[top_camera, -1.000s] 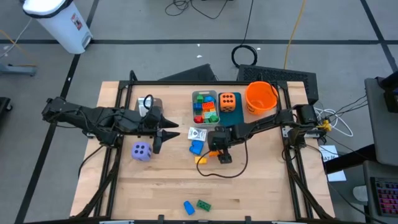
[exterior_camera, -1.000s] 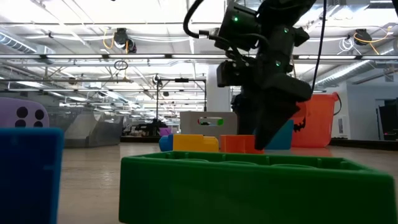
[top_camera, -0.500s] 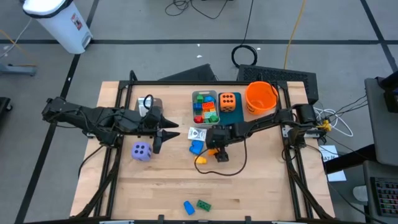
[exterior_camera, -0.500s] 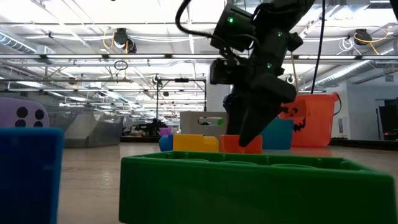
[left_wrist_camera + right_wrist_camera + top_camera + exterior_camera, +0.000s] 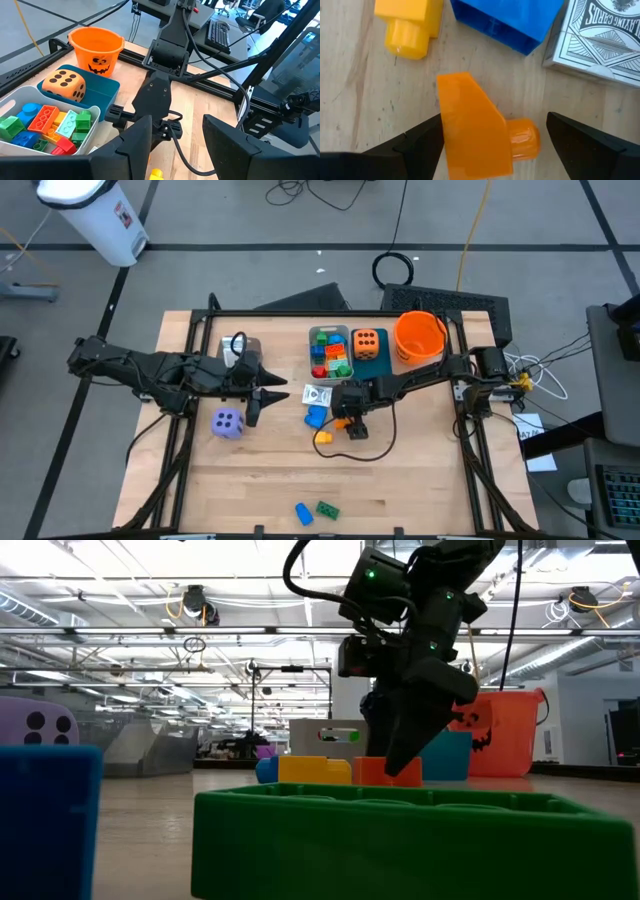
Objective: Pick & Place Toys
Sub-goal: Put the light orange game piece into the gray bin
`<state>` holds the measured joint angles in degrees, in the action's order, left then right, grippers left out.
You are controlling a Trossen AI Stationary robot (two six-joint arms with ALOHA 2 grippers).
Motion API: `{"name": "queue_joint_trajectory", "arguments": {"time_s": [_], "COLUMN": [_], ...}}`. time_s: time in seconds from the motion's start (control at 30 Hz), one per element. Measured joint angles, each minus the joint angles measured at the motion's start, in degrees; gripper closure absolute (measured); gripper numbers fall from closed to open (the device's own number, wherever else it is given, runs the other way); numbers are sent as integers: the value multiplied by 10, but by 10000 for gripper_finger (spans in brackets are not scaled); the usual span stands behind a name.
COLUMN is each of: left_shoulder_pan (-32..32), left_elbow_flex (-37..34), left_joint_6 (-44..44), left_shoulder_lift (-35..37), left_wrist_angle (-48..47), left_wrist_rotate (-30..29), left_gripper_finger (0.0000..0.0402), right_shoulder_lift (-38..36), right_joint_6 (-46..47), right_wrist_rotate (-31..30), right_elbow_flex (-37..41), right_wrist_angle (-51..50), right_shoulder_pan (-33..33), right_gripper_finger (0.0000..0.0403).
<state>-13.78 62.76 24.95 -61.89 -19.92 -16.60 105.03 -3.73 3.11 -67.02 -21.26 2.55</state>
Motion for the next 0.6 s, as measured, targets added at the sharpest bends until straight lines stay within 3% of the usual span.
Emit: {"name": "queue_joint_trajectory", "arguments": {"time_s": [0.23,0.6], "left_shoulder_pan": [0,0], "left_elbow_flex": [0,0], "left_joint_6": [0,0], "left_shoulder_lift": [0,0], "left_wrist_angle": [0,0], "left_wrist_rotate": [0,0], "left_gripper_finger": [218,218], "right_shoulder_lift": [0,0], "right_joint_6": [0,15], "right_wrist_rotate": [1,1], "right_elbow_flex": [0,0], "right_wrist_angle": [0,-1], "right_shoulder_pan": [0,0], "right_gripper_finger": [122,155]}}
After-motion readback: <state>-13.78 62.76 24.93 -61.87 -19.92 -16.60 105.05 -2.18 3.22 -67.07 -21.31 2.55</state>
